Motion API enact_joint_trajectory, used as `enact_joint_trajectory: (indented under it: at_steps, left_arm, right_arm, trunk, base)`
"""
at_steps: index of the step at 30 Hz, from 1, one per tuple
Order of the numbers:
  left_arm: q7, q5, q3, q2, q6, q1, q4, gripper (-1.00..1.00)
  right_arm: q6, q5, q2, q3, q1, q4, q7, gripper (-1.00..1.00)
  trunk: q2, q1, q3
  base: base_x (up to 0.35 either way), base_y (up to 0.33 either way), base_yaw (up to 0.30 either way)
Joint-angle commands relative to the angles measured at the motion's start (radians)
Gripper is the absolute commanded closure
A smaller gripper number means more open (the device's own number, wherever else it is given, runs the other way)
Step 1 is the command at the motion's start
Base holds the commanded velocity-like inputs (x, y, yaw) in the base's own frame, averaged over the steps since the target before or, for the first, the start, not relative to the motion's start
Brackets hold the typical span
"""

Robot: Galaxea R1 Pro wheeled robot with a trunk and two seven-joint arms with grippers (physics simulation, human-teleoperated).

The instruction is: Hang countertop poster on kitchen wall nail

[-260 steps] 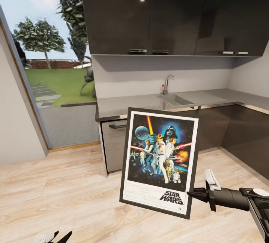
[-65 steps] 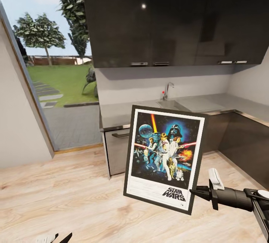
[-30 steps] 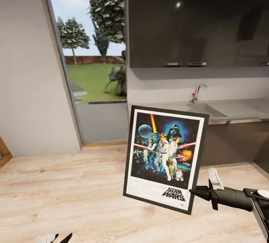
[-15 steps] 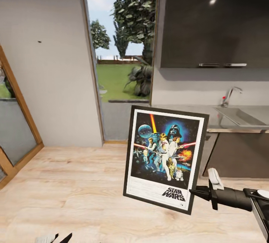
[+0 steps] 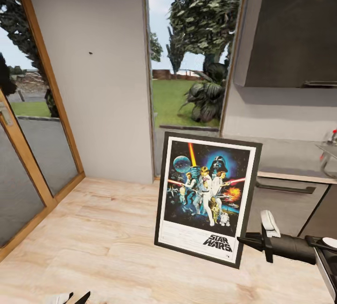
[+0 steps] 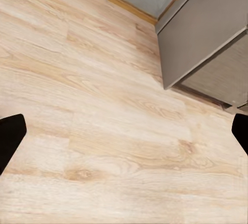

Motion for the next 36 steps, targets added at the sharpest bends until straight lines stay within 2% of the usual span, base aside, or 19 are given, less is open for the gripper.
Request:
enact_joint_trajectory:
  at_steps: [1, 23, 29, 36]
  left_arm:
    - [-0.003, 0.01, -0.007, 0.0, -0.002, -0.001, 0.002, -1.0]
    - [-0.002, 0.011, -0.007, 0.0, -0.002, -0.001, 0.002, -1.0]
    - [-0.003, 0.01, -0.007, 0.0, -0.002, -0.001, 0.002, -1.0]
    - [-0.003, 0.01, -0.007, 0.0, -0.004, -0.001, 0.002, -1.0]
  right_arm:
    - [0.012, 0.003, 0.0, -0.002, -0.001, -0.001, 0.006, 1.0]
    - [0.012, 0.003, 0.002, -0.002, -0.001, -0.001, 0.004, 1.0]
    - [0.011, 0.003, 0.002, -0.001, -0.001, -0.001, -0.002, 1.0]
    - [0.012, 0.001, 0.002, 0.001, -0.001, -0.001, -0.042, 1.0]
  trunk:
    - [-0.002, 0.001, -0.002]
    - [-0.002, 0.001, -0.002]
    - [-0.002, 0.001, -0.002]
    - [-0.002, 0.001, -0.002]
  base:
    - [0.276, 0.226, 0.149]
    - [0.288, 0.216, 0.015]
    - [0.24, 0.296, 0.192]
    - [0.183, 0.241, 0.273]
